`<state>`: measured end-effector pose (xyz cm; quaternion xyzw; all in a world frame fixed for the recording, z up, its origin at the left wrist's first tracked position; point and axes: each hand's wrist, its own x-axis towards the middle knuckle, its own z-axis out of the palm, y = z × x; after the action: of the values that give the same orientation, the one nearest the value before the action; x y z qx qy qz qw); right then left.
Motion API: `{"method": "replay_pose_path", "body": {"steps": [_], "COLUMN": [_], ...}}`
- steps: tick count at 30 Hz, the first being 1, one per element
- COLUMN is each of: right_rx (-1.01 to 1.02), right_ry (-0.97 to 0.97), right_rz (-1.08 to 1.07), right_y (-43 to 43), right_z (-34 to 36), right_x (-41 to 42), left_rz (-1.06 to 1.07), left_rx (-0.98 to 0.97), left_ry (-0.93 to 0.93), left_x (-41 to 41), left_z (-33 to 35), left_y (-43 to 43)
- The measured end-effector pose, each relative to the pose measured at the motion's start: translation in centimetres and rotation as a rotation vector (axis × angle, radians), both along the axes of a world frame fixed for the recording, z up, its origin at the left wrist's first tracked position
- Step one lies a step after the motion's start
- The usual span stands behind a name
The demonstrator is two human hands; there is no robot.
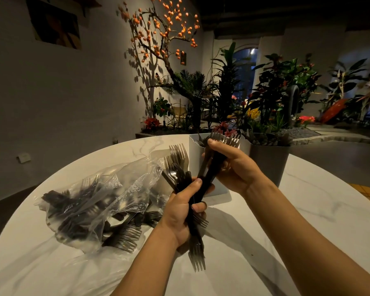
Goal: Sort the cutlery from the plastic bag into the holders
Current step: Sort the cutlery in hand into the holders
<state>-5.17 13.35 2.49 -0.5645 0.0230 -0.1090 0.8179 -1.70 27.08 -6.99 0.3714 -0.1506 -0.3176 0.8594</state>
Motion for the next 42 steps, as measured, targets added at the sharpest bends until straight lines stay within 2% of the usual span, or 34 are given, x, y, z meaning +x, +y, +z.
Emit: {"method": "replay_pose_path", "body": {"steps": [2,7,12,17,20,23,25,31,35,39,42], "right_rx": [0.010,-0.195,-0.160,-0.110,-0.225,-0.453,-0.527,-0.519,-0.458,-0.514,-0.626], "right_ry": [0.001,-0.049,-0.065,-0.101,-0.090,-0.009,0.017,0.028,0.045,0.099,0.165], "right_rz": [0.064,0.244,0.349,0.370,0.423,0.391,0.362,0.334,0.208,0.080,0.082], "right_y": [0.0,-0.1,-1.4,-2.0,-2.3,-2.7,-3.1,-3.5,-3.2,-2.6,-2.2], "right_z": [-0.5,-0.6,0.0,-0.1,-0.3,-0.5,-0.4,0.4,0.7,0.2,0.2], "right_x": [0.3,0.6,0.0,-0.1,-0.2,-0.2,-0.3,-0.8,-0.9,-0.3,-0.3], "left_rz": [0.015,0.068,0.014,0.065,0.069,0.074,0.073,0.073,0.101,0.105,0.161], "left_rx": [-0.002,-0.008,-0.010,0.027,0.022,0.025,0.039,0.048,0.060,0.086,0.077], "left_ry": [0.003,0.010,0.002,-0.019,0.001,0.022,0.024,0.012,0.004,-0.043,-0.039], "left_x": [-0.1,0.1,0.0,-0.2,-0.1,0.1,0.0,-0.2,0.0,-0.1,0.1], "left_z": [0.0,0.1,0.1,0.2,0.1,0.0,0.1,0.2,0.1,0.2,0.0], "left_y": [0.0,-0.1,-0.1,-0.1,-0.1,-0.1,-0.1,-0.2,-0.2,-0.3,-0.3]}}
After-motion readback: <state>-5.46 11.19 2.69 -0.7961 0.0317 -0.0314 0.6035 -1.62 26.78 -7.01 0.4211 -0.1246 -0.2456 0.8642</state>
